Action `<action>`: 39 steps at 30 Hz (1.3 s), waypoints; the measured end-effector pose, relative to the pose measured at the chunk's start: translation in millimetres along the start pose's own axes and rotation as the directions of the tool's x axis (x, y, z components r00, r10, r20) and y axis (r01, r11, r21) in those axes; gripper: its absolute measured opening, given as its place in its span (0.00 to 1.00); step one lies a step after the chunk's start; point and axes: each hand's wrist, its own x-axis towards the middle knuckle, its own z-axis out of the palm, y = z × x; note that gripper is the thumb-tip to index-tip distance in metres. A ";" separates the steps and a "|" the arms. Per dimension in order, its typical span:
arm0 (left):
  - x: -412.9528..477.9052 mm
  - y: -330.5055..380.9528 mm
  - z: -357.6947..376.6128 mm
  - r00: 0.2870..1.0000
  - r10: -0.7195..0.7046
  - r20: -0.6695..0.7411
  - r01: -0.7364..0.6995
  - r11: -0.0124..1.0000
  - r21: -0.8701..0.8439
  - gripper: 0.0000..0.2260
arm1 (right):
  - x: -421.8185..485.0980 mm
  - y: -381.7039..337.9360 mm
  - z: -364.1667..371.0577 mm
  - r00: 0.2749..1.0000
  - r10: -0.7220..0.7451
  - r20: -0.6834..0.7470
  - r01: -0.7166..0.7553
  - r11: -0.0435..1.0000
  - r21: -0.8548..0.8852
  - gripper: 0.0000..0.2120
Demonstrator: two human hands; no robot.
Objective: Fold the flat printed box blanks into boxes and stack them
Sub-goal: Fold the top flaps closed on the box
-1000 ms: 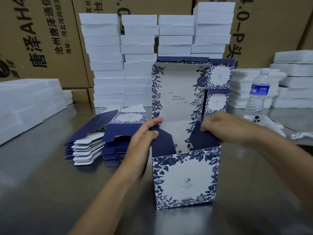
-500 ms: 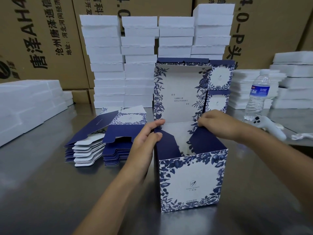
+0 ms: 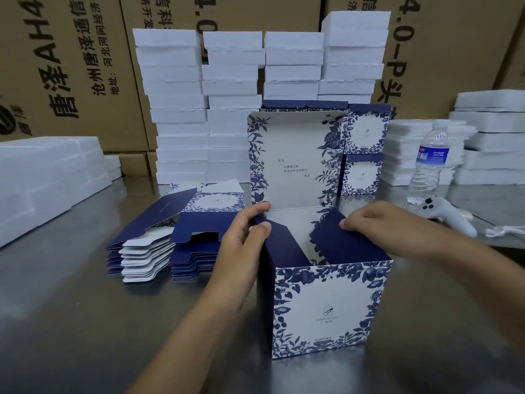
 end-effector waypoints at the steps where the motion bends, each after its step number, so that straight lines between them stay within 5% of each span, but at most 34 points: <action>1: -0.5 0.3 0.3 1.000 -0.001 0.005 0.001 1.000 0.000 0.14 | -1.3 0.8 -0.4 1.000 -0.016 -0.017 0.016 1.000 -0.014 0.21; 24: 1.4 -1.5 0.2 1.000 0.023 -0.008 -0.022 0.999 0.039 0.12 | -30.9 15.6 4.0 0.999 -0.016 -0.035 0.022 0.988 0.154 0.24; 30: 2.1 -0.7 -0.2 0.999 0.028 -0.026 -0.028 0.999 0.022 0.13 | -40.6 21.2 17.7 1.000 -0.013 -0.003 0.013 0.893 0.451 0.28; 39: 1.2 0.0 -0.4 0.999 0.025 -0.025 -0.025 1.000 -0.001 0.13 | -39.7 31.9 20.8 0.996 -0.087 -0.037 0.093 0.860 0.501 0.16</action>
